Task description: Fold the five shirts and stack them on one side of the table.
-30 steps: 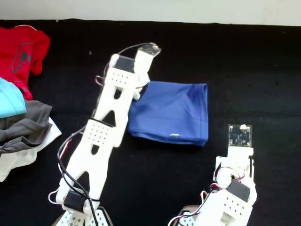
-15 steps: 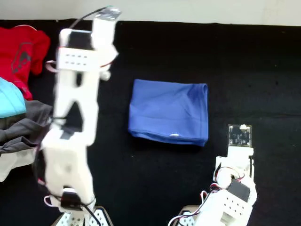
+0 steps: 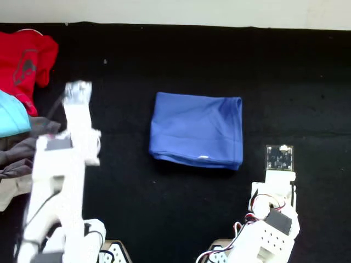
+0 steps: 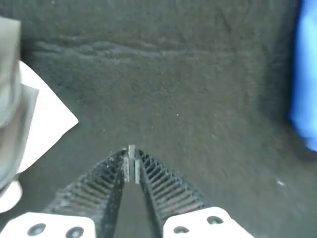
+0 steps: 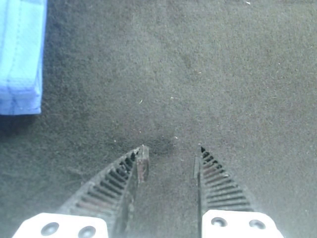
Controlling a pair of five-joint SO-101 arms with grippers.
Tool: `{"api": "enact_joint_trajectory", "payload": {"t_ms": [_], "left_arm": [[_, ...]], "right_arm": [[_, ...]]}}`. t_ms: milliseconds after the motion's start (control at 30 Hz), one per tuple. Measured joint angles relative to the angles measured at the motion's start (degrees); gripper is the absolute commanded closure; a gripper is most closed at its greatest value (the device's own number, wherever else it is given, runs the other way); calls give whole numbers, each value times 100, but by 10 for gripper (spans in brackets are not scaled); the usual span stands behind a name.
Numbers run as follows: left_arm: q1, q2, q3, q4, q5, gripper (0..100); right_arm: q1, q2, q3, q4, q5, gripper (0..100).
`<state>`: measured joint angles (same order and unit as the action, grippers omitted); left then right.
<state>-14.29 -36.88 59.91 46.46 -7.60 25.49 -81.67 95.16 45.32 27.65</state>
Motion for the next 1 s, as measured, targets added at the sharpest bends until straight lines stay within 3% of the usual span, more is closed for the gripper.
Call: {"api": "enact_joint_trajectory", "payload": {"t_ms": [133, 333, 567, 867, 1000], "left_arm": [[0, -554, 1371, -1248, 0, 988], [0, -659, 2127, -2057, 0, 987], [0, -677, 2163, -2145, 0, 987], [0, -668, 2119, -2101, 0, 990], [0, -176, 1758, -2013, 0, 990]], "right_arm": [[0, 0, 0, 0, 0, 837], [0, 0, 0, 0, 0, 837], [18, 0, -229, 1090, 0, 837], [-18, 53, -2892, 2690, 0, 837], [-457, 835, -3754, 3059, -264, 832]]}}
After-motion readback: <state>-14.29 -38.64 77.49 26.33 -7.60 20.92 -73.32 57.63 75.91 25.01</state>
